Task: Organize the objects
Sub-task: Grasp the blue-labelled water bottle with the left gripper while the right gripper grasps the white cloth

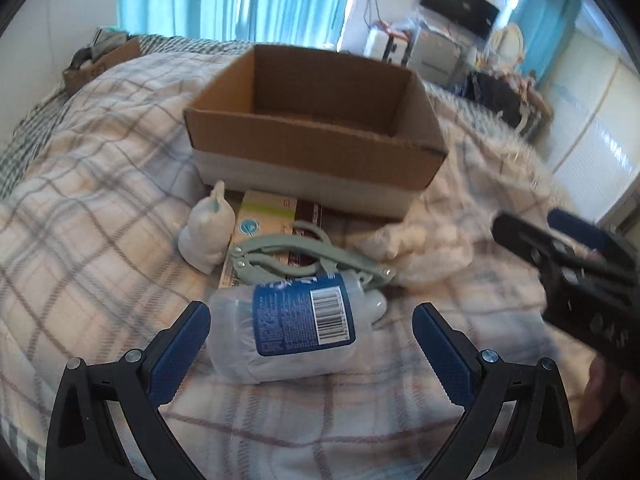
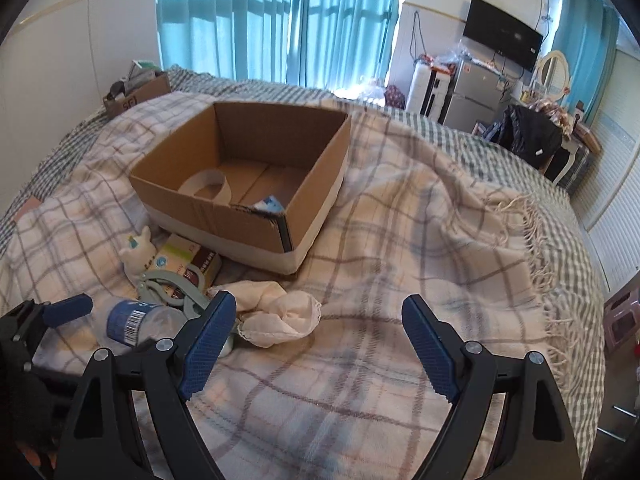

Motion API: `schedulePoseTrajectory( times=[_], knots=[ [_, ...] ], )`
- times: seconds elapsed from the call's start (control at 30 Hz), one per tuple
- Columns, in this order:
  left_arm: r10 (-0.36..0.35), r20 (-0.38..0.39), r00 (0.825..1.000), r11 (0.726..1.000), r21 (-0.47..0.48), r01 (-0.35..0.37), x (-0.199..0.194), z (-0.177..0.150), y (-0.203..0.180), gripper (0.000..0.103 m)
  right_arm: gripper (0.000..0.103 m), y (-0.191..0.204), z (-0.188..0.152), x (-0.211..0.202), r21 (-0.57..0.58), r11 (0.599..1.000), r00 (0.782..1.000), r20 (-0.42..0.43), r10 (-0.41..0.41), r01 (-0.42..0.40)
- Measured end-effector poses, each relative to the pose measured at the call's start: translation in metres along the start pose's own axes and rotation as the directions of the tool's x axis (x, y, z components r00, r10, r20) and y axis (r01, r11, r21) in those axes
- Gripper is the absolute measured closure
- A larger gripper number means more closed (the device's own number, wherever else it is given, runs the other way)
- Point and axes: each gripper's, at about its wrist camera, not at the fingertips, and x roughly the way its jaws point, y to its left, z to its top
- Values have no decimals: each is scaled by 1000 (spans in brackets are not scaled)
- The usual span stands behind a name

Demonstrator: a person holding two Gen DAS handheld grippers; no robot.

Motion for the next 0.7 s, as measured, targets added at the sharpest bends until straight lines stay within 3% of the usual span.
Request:
schedulePoseTrajectory(
  times=[0.1, 0.3, 0.37, 0.5, 0.6, 0.7],
  knots=[
    [46, -20, 999, 999, 2, -46, 12, -2, 2, 0, 18, 1, 0, 23, 5, 1000, 998, -53, 15, -15],
    [-27, -131, 991, 996, -84, 16, 38, -7, 28, 2, 21, 9, -3, 59, 10, 994, 981, -158, 110, -110],
    [-52, -155, 986, 994, -104, 36, 44, -10, 32, 9, 35, 13, -5, 69, 8, 991, 971, -196, 136, -137],
    [-66, -143, 987, 995, -85, 55, 40, -14, 31, 9, 78, 20, -11, 74, -27, 992, 967, -228, 118, -127],
    [-69, -125, 990, 996, -73, 60, 33, -12, 36, 9, 88, 26, -12, 65, -59, 993, 976, -201, 85, -99],
    [-79, -99, 992, 995, -69, 72, 22, -13, 41, 9, 91, 29, -11, 50, -66, 996, 985, -166, 46, -57]
  ],
)
